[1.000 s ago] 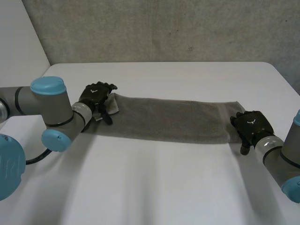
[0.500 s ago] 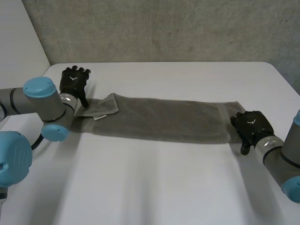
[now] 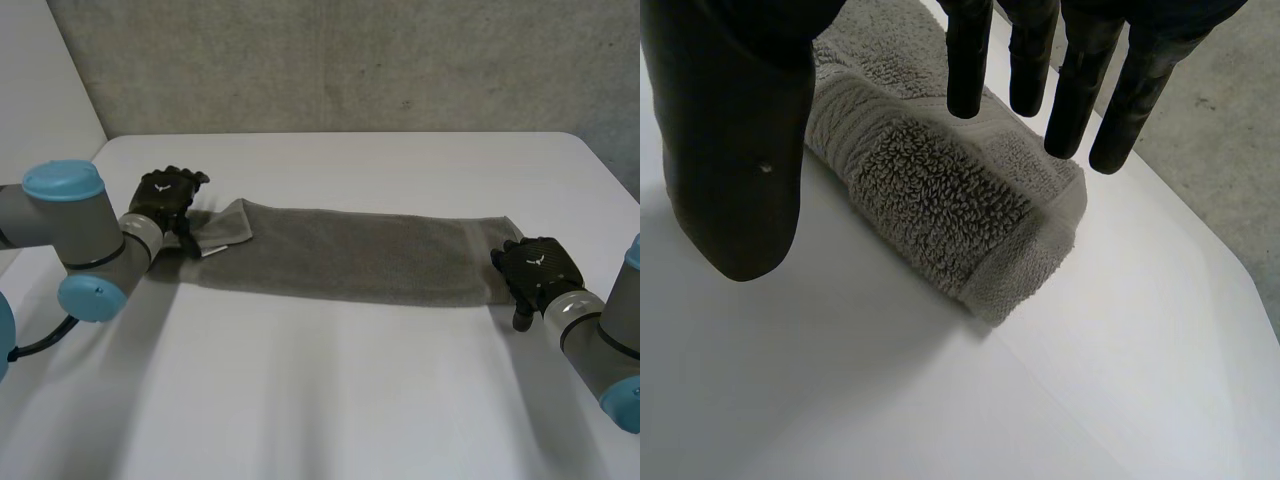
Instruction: Fold the towel.
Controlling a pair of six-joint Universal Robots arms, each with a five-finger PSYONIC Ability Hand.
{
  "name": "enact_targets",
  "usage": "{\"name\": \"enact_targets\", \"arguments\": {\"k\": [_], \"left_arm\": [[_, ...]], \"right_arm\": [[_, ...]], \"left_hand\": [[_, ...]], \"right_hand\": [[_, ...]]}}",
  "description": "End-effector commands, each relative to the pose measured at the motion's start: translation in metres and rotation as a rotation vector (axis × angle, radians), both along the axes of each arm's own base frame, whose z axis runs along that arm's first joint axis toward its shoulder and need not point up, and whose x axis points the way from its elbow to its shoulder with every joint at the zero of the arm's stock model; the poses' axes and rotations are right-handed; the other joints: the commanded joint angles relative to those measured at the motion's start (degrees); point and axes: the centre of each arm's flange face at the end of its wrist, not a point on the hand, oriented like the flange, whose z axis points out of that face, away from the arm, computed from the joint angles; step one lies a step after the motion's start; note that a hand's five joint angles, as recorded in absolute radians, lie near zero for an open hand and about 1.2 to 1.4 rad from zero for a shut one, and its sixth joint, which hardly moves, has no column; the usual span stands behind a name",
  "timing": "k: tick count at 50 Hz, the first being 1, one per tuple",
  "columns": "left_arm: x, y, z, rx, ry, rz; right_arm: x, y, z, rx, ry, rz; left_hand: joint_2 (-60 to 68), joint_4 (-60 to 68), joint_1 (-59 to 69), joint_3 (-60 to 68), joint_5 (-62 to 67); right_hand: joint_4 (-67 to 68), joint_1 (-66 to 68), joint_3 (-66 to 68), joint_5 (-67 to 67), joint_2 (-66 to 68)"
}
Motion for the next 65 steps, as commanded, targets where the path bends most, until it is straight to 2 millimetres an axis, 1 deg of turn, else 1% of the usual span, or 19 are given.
{"name": "enact_targets", "arguments": {"k": [1,7,11,13,16,17,21,26,27,28,30,31,33,34,35,41,52,60,65], "left_arm": [[-0.003,-0.010,-0.020,-0.027,-0.059,-0.022],[-0.006,-0.024,-0.028,-0.072,-0.086,-0.021],[-0.007,-0.037,-0.019,-0.128,-0.073,-0.003],[-0.007,-0.053,-0.014,-0.203,-0.067,0.047],[-0.005,-0.061,-0.011,-0.236,-0.064,0.085],[-0.002,-0.070,-0.006,-0.268,-0.058,0.134],[0.005,-0.078,0.000,-0.294,-0.048,0.192],[0.009,-0.066,-0.001,-0.218,-0.065,0.192],[0.011,-0.055,-0.001,-0.173,-0.079,0.187],[0.011,-0.055,-0.001,-0.173,-0.079,0.186],[0.014,-0.035,-0.005,-0.107,-0.102,0.173],[0.014,-0.035,-0.005,-0.106,-0.102,0.173],[0.017,-0.015,-0.002,-0.064,-0.115,0.159],[0.017,-0.015,-0.002,-0.064,-0.115,0.159],[0.017,-0.007,0.000,-0.050,-0.115,0.140],[0.019,0.020,0.005,0.000,-0.118,0.051],[0.032,0.046,0.012,0.051,-0.122,0.043],[0.033,0.062,0.018,0.060,-0.119,0.036],[0.030,0.074,0.023,0.062,-0.116,0.023]], "right_arm": [[0.003,0.002,-0.001,0.002,0.002,0.008],[0.003,0.002,-0.001,0.004,0.003,0.008],[0.002,0.002,-0.001,0.004,0.003,0.007],[0.002,0.002,-0.001,0.004,0.004,0.005],[0.002,0.002,-0.001,0.004,0.004,0.005],[0.002,0.002,-0.001,0.004,0.004,0.005],[0.002,0.003,-0.002,0.007,0.003,0.008],[0.001,0.002,-0.002,0.007,0.003,0.005],[0.001,0.002,-0.002,0.007,0.003,0.005],[0.001,0.002,-0.002,0.007,0.003,0.005],[0.001,0.002,-0.002,0.005,0.003,0.003],[0.001,0.001,-0.001,0.004,0.003,0.003],[0.001,0.002,-0.002,0.005,0.003,0.003],[0.001,0.001,-0.001,0.004,0.003,0.003],[0.002,0.002,-0.001,0.004,0.003,0.005],[0.002,0.002,-0.001,0.004,0.001,0.006],[0.000,-0.002,0.001,-0.004,-0.008,0.000],[0.005,-0.007,0.006,-0.018,-0.035,0.065],[-0.001,-0.017,0.006,-0.026,-0.053,0.072]], "left_hand": [[-4.4,-4.6,-3.9,-3.4,-11.7],[-4.4,-4.6,-3.9,-3.4,-11.7],[-4.0,-4.2,-3.6,-3.0,-11.4],[-3.9,-4.1,-3.4,-2.9,-11.2],[-3.7,-3.9,-3.3,-2.7,-11.0],[-3.7,-3.9,-3.3,-2.7,-11.0],[-3.9,-4.1,-3.4,-2.9,-11.2],[-4.7,-4.9,-4.3,-3.7,-12.0],[-4.7,-4.9,-4.3,-3.7,-12.0],[-4.7,-4.9,-4.3,-3.7,-12.0],[-4.7,-4.9,-4.3,-3.7,-12.0],[-4.7,-4.9,-4.3,-3.7,-12.0],[-4.9,-5.1,-4.4,-3.9,-12.2],[-4.9,-5.1,-4.4,-3.9,-12.2],[-4.9,-5.1,-4.4,-3.9,-12.2],[-3.3,-3.6,-2.9,-2.4,-10.7],[-2.7,-2.9,-2.3,-1.7,-10.0],[-3.7,-3.9,-3.3,-2.7,-11.0],[-3.2,-3.4,-2.8,-2.2,-10.5]], "right_hand": [[1.8,1.3,2.0,-0.1,3.1],[1.8,1.3,2.0,-0.1,3.1],[1.8,1.3,2.0,-0.1,3.1],[1.8,1.3,2.0,-0.1,3.1],[1.8,1.3,2.0,-0.1,3.1],[1.8,1.3,2.0,-0.1,3.1],[1.8,1.3,2.0,-0.1,3.1],[2.0,1.4,2.2,0.1,3.3],[2.0,1.4,2.2,0.1,3.3],[2.0,1.4,2.2,0.1,3.3],[2.0,1.4,2.2,0.1,3.3],[2.2,1.6,2.4,0.3,3.4],[2.0,1.4,2.2,0.1,3.3],[2.2,1.6,2.4,0.3,3.4],[2.0,1.4,2.2,0.1,3.3],[2.0,1.4,2.2,0.1,3.3],[4.7,4.1,4.9,2.8,6.0],[13.3,12.7,13.5,11.4,14.5],[14.1,13.5,14.3,12.2,15.4]]}}
